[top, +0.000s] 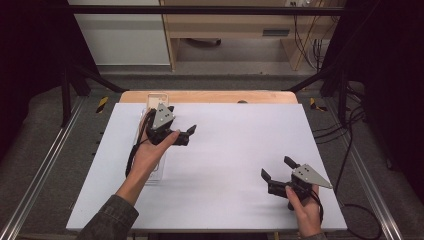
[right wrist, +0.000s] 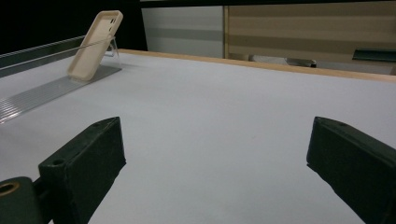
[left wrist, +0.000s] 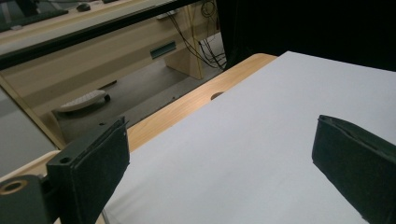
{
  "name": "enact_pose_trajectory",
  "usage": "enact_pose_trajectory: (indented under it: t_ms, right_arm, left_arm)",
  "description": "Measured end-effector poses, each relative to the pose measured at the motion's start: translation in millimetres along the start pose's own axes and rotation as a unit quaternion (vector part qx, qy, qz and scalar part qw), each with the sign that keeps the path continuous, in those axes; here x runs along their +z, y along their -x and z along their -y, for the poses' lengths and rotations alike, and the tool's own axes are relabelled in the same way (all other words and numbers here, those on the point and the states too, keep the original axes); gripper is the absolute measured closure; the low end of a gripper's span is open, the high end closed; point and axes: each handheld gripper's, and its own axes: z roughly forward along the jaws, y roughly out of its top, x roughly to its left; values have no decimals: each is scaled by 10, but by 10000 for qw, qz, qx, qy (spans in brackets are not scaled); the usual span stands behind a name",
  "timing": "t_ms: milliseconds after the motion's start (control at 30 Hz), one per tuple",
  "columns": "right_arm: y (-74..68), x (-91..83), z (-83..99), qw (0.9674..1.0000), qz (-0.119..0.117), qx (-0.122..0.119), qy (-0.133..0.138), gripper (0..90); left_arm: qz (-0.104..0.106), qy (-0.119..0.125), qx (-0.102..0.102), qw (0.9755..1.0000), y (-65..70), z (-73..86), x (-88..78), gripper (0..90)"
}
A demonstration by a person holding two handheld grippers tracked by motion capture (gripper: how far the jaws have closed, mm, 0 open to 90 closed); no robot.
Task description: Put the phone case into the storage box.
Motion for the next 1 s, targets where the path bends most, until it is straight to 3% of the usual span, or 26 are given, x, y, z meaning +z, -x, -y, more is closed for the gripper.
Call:
enact_pose_trajectory:
  t_ms: [133,333,600,1000]
  right_arm:
    - [-3,-2,-1,10000,-7,-8,5,42]
    - [1,-4,-1,10000,0,-9,12,42]
    - [-1,-6,-2,10000,-10,-16,8,42]
    - [-2,-4,-2,10000,-10,8,6,36]
  left_arm:
    - [131,-9,155,9998,113,-28,-6,37]
    - [254,6,230,9994,234,-31,-15,37]
    - [293,20,335,9990,376,-18,-61,36]
    - [414,98,351,9985,608,22,-171,26]
